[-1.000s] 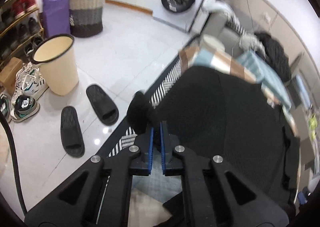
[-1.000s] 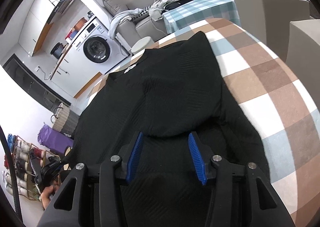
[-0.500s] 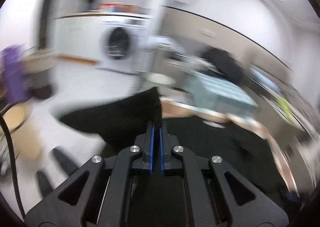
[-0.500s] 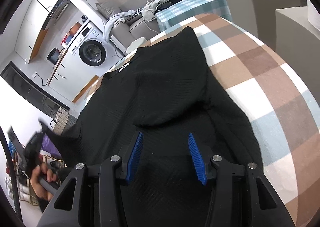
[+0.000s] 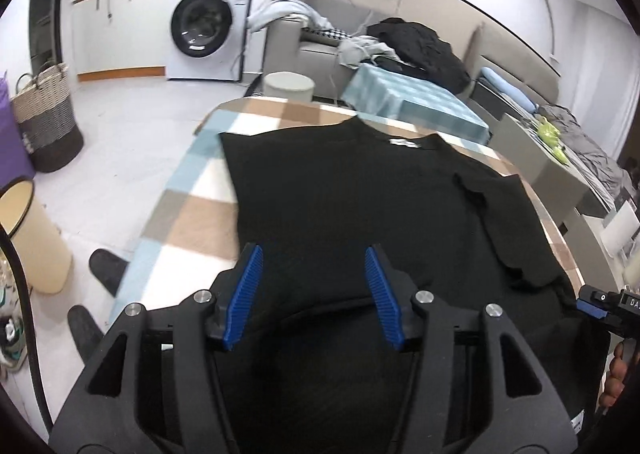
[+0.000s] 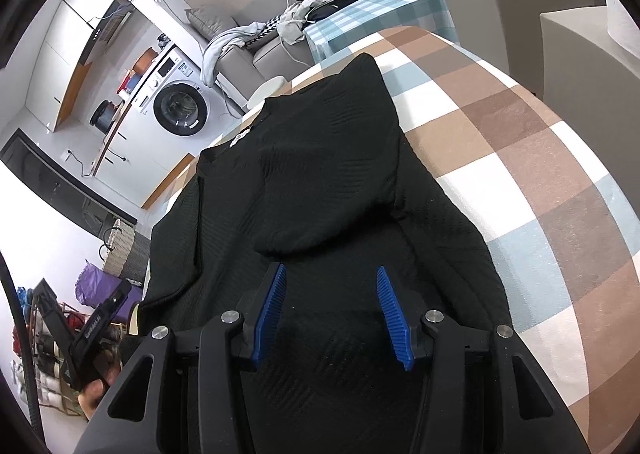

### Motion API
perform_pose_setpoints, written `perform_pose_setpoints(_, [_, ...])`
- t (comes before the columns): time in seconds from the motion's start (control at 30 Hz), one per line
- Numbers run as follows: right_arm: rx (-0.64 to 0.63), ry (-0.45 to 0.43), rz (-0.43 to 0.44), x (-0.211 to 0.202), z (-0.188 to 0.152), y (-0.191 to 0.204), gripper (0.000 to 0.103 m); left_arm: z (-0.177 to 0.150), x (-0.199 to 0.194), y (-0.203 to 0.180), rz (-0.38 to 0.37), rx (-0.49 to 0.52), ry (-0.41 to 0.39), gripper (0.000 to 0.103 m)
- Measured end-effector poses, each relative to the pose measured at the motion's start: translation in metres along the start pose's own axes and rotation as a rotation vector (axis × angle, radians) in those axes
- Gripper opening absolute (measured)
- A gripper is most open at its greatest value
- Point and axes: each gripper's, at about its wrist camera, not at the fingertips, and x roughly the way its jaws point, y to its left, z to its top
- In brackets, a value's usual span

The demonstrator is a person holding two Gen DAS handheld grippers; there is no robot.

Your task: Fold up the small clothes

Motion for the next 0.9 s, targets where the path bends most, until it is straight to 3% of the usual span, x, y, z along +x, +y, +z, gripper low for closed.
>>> perform_pose_setpoints(0.23, [-0.041,0.015,0.003,-0.008,-0.002,0.000,0.059,-0.030,-0.021,0.031,0.060,-0.021,0.022,0.069])
perform_pose_setpoints(0.33, [-0.081,0.002,-0.034,-0.020,-0.004,-0.003,0.070,-0.044,-0.037,0.039,0.074,-0.008,0.031,0.080])
perform_pose_setpoints(0.5, [-0.128,0.012,-0.040,-0.043,-0.014,-0.019,0.082,-0.075,-0.063,0.060,0.097,-0.020,0.062,0.083])
perform_pose_setpoints(0.8, [-0.156,0.068,-0.113,-0.067,-0.052,-0.063,0.084,-0.122,-0.085,0.084,0.141,-0.024,0.115,0.083])
perform_pose_setpoints(0.9, [-0.154,0.072,-0.085,-0.071,-0.061,-0.074,0.084,-0.130,-0.085,0.087,0.149,-0.024,0.125,0.083])
